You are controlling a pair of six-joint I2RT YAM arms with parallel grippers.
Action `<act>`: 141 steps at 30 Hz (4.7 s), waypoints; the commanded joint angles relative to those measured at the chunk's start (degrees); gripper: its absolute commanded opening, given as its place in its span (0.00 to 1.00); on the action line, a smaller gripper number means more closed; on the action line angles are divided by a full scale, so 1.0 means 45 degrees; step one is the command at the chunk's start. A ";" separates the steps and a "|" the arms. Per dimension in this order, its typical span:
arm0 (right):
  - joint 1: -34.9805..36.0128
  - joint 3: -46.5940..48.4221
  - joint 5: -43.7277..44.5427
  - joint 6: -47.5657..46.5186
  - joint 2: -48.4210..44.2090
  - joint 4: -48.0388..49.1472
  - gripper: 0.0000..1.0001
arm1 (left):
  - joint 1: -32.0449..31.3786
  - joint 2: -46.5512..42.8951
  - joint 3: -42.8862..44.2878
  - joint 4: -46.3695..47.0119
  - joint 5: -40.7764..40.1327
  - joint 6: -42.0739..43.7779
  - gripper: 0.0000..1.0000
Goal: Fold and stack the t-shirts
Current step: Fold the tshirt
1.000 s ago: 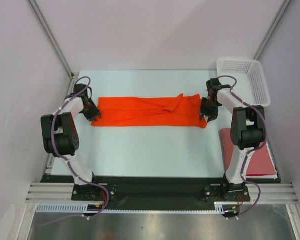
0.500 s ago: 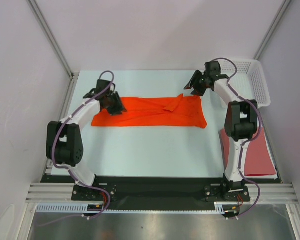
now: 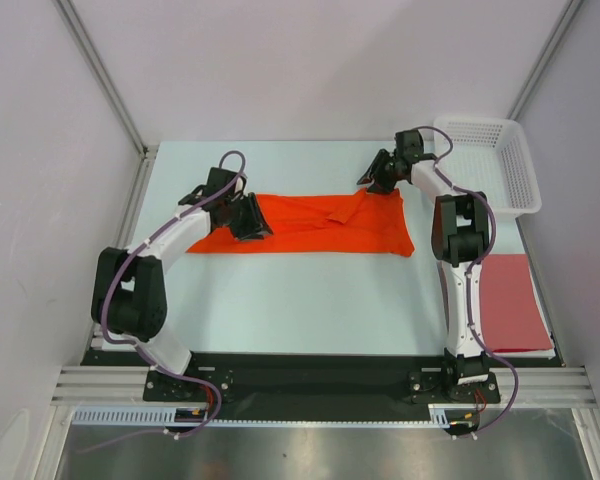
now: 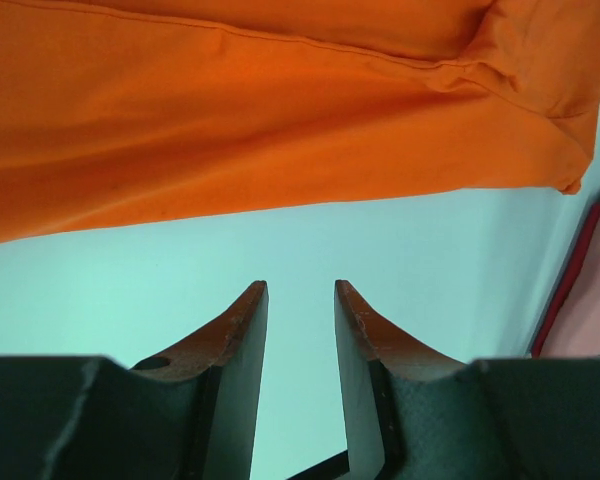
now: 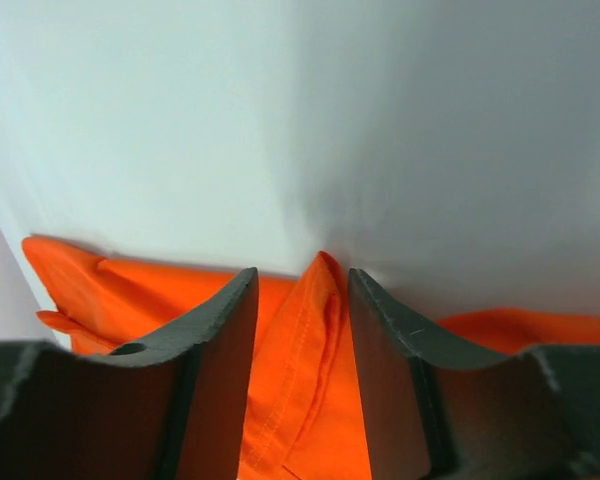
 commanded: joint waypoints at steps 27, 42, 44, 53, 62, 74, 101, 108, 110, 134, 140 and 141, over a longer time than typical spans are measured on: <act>0.0148 -0.1418 0.0114 0.1002 -0.2415 -0.0594 0.00 | -0.2274 0.1585 0.0011 0.6231 0.0315 -0.3876 0.43; -0.0281 -0.1926 -0.0667 0.1724 -0.2259 0.0011 0.01 | -0.4776 0.5942 0.4152 0.5694 -0.3712 -0.7452 0.43; -0.0340 -0.1926 -0.0784 0.1763 -0.2279 0.0108 0.01 | -0.4777 0.6236 0.4582 0.5143 -0.4119 -0.7511 0.43; -0.0418 -0.1985 -0.1409 0.1959 -0.2045 0.0577 0.18 | -0.4913 0.6705 0.5423 0.3714 -0.4437 -0.8078 0.43; -0.0438 -0.1829 -0.1722 0.2095 -0.1771 0.0812 0.26 | -0.4933 0.7213 0.5774 0.3480 -0.4319 -0.8001 0.43; -0.0438 -0.0677 -0.1175 0.1452 -0.0640 -0.0047 0.46 | -0.4952 0.7642 0.6283 0.3558 -0.4143 -0.8097 0.38; -0.0496 0.0320 -0.1566 0.1100 0.0162 -0.0359 0.44 | -0.4620 0.7565 0.6556 0.3851 -0.3890 -0.8391 0.28; -0.0497 0.0437 -0.1605 0.1041 0.0318 -0.0399 0.44 | -0.4582 0.7584 0.6517 0.3851 -0.3850 -0.8391 0.12; -0.0516 0.0534 -0.1721 0.1021 0.0455 -0.0379 0.41 | -0.4581 0.7565 0.6517 0.3851 -0.3850 -0.8333 0.09; -0.0633 -0.2509 -0.1175 0.0318 -0.3351 -0.1533 0.00 | -0.3117 0.5944 0.4740 0.4300 -0.0101 -0.7376 0.01; -0.0672 -0.3917 -0.1116 0.0123 -0.4309 -0.1375 0.00 | -0.2960 0.6236 0.4837 0.4281 0.1383 -0.7121 0.02; -0.0672 -0.4112 -0.1117 0.0104 -0.4388 -0.1317 0.00 | -0.2960 0.6275 0.4857 0.4223 0.1675 -0.7102 0.02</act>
